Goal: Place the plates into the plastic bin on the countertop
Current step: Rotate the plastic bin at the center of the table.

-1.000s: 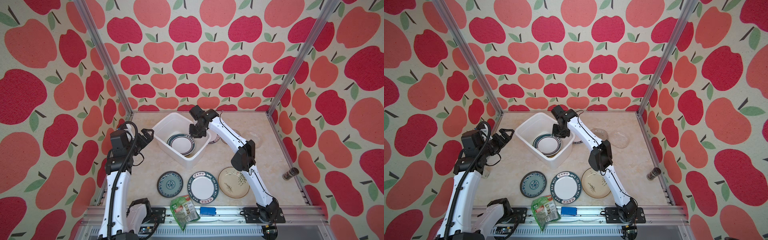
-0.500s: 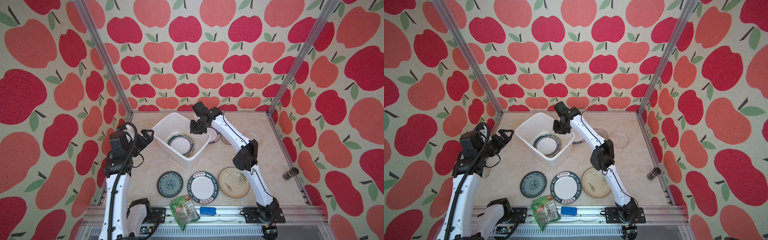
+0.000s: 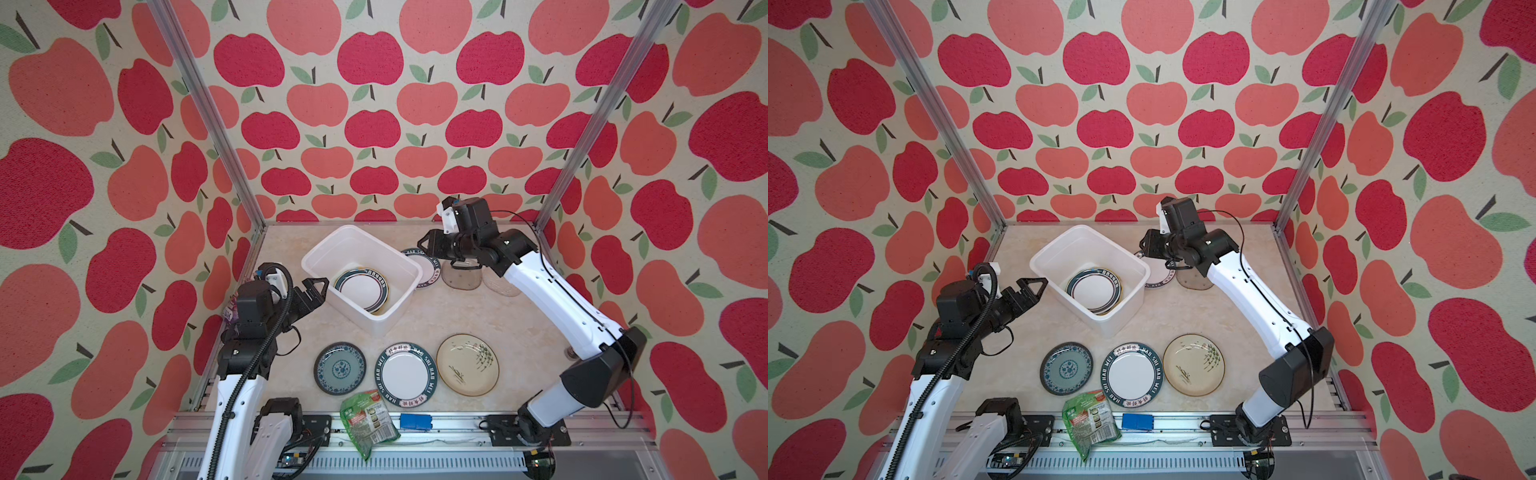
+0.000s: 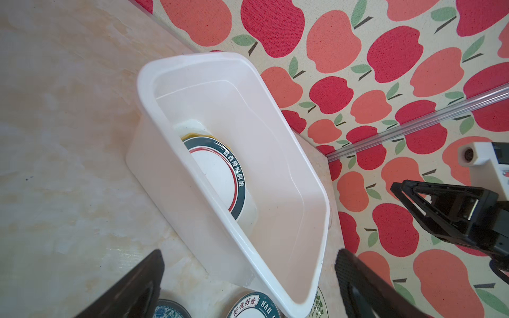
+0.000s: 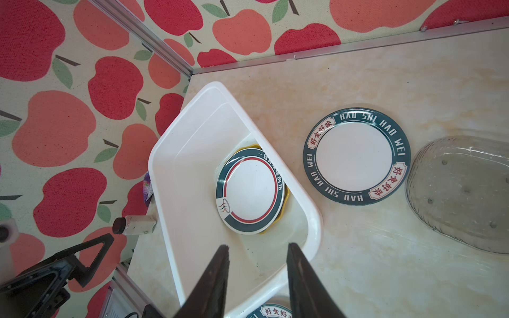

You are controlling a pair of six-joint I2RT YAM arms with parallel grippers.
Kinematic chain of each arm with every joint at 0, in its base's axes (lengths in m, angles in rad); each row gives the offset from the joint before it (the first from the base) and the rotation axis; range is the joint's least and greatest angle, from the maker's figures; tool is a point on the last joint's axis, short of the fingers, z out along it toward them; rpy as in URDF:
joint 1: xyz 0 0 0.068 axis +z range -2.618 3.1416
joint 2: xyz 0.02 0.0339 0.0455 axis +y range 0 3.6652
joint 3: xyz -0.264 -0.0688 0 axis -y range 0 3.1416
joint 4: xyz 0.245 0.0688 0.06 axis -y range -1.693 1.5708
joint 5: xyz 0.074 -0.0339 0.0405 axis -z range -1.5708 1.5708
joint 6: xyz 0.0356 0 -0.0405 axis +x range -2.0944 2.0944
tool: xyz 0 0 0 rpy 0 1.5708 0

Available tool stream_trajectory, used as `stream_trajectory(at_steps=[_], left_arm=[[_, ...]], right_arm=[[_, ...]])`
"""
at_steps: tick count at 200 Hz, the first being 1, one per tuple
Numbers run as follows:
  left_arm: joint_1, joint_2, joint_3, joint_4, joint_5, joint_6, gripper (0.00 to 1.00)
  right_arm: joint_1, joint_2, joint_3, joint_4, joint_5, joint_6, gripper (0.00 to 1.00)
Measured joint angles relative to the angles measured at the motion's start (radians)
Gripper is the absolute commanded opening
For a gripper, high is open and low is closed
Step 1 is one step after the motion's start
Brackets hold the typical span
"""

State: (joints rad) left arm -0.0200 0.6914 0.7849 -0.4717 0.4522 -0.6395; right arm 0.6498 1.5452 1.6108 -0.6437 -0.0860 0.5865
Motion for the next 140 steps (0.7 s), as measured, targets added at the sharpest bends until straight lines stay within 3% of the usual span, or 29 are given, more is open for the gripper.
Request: stream_trajectory(at_steps=[39,69,101,140], left_arm=[[-0.205,-0.123,-0.109,-0.016,-0.085,-0.043,0.99],[-0.406,-0.138,-0.175,-0.021,-0.154,-0.072,0.99],[-0.595,0.013,-0.200,-0.002,-0.223,-0.089,0.94],[-0.662,0.254,-0.201,0.086,-0.243,-0.068,0.91]], right_arm=[[-0.015,-0.097,-0.313,0.166,-0.005,0.011,0.37],[-0.024,-0.139,-0.441,0.233,-0.021,0.020,0.37],[-0.038,-0.160,-0.488,0.286,-0.051,0.023,0.36],[-0.050,-0.201,-0.540,0.298,-0.136,0.024,0.35]])
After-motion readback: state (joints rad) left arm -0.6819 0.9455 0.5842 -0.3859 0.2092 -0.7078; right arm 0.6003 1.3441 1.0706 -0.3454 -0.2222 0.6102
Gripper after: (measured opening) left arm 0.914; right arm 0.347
